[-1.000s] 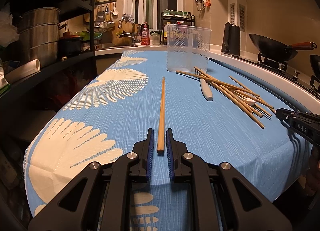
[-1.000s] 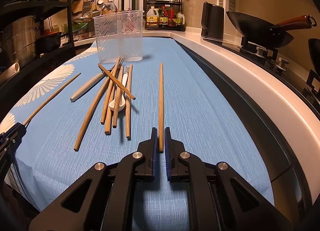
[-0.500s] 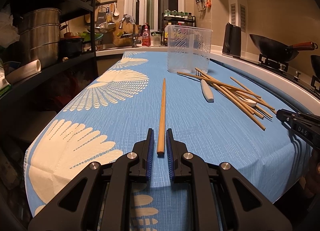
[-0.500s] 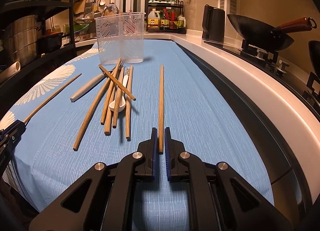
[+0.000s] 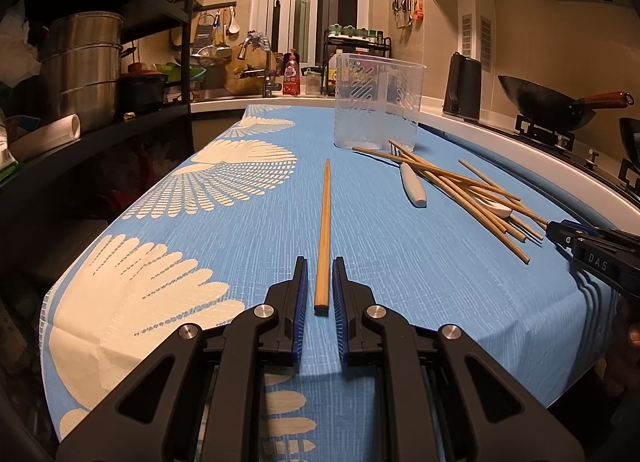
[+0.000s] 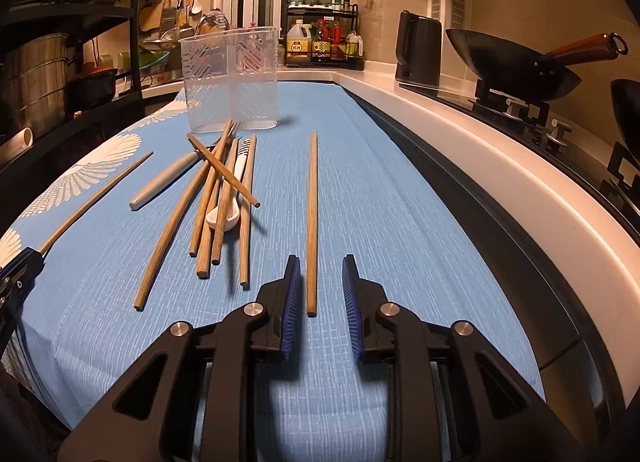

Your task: Organize utensils

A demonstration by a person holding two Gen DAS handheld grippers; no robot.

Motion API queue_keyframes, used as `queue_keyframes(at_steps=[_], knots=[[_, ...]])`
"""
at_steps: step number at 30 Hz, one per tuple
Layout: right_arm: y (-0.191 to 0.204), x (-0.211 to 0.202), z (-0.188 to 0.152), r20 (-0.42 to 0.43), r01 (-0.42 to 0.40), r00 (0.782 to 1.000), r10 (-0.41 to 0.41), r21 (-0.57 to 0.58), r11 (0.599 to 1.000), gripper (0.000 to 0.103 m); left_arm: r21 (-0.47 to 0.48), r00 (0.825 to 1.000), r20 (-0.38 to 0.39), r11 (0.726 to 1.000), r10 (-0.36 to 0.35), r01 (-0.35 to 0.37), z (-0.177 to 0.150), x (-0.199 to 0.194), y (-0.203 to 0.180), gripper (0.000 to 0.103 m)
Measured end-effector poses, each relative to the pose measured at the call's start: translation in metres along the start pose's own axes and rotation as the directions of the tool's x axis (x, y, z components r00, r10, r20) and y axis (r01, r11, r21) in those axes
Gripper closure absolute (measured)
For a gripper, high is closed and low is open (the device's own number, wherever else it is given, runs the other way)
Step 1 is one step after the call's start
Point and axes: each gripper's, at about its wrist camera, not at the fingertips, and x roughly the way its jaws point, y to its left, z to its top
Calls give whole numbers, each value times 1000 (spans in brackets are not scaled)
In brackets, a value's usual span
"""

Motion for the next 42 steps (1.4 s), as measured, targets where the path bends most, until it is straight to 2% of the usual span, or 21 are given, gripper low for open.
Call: queue_keyframes(at_steps=[4,5,12,16,22,27,32,38,42], knots=[[4,0,0,-1,-22,1000,22,-8,1000,97,-3,1000,1,1000,-7,7,1,1,1,90],[5,0,0,-1,-26,1000,26,-9,1000,98,-2,1000,1,1000,-7,7,1,1,1,90],[9,-2,0,4,-53,999,53,30,998,98,7,1000,2,1000,-3,3,3,2,1,96],[15,-8,6,47,-41,998,38,60,997,98,8,1000,13,1000,0,0,9,-3,0,96],[-1,-22,18,94,-21,996,0,215,976,98,26,998,55,1000,5,-6,23,-17,1,96],[-8,-40,30,146,-16,989,-10,175,984,98,59,996,93,998,0,-6,38,-30,0,96],[-15,-59,51,178,-38,984,10,153,988,98,71,991,133,997,2,-11,56,-42,-1,96],[-12,-89,84,262,-61,964,41,70,996,98,97,984,177,995,-4,-13,83,-49,-5,96],[-14,-94,104,271,-85,960,69,45,995,98,107,983,184,994,-13,-7,107,-50,-5,96]])
